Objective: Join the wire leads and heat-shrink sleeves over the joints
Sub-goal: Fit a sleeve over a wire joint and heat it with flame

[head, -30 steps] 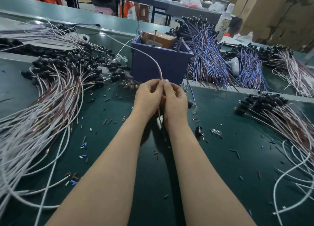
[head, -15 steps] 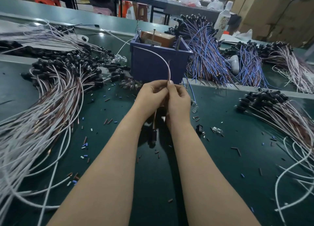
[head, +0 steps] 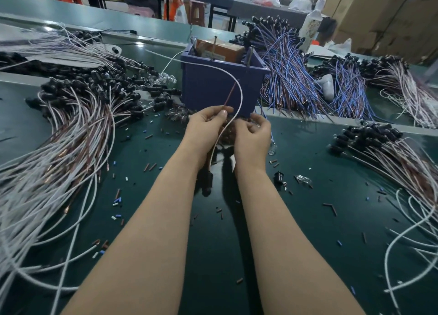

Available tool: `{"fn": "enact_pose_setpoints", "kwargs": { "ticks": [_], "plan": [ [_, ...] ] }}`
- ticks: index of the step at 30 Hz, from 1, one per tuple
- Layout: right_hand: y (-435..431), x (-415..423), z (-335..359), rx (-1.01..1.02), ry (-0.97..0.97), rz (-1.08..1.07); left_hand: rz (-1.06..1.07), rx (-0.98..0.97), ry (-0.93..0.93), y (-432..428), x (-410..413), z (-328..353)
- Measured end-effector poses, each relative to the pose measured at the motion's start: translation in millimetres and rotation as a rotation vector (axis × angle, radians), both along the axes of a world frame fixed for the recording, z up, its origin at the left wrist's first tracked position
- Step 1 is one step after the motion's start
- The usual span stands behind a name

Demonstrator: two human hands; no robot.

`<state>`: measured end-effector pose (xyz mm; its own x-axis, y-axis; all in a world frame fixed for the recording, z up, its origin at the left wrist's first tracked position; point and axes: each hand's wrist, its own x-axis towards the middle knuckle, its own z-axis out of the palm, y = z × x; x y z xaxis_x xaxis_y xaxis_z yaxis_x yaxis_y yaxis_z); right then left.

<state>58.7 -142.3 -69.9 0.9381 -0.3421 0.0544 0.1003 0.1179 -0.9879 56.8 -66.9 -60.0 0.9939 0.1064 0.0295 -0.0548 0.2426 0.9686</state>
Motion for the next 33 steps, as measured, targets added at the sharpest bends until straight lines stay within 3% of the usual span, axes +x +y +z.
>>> {"fn": "enact_pose_setpoints", "kwargs": {
  "ticks": [6, 11, 17, 27, 33],
  "plan": [
    [-1.4, 0.2, 3.3, 0.074, -0.015, -0.007, -0.074, 0.161, -0.04, -3.5, 0.0, -2.0],
    [-2.6, -0.7, 1.7, 0.005, -0.107, 0.015, -0.073, 0.275, -0.075, -3.1, 1.1, -4.8],
    [-22.6, 7.1, 8.5, 0.411, -0.079, -0.019, -0.248, 0.331, -0.073, -1.6, -2.7, -2.8],
    [-37.4, 7.7, 9.7, 0.294, -0.117, -0.075, -0.275, 0.437, -0.042, -2.2, -6.7, 2.3],
    [-40.0, 4.1, 16.5, 0.435, -0.062, 0.012, -0.283, 0.509, -0.024, -1.8, -4.1, 0.4]
  ]
}}
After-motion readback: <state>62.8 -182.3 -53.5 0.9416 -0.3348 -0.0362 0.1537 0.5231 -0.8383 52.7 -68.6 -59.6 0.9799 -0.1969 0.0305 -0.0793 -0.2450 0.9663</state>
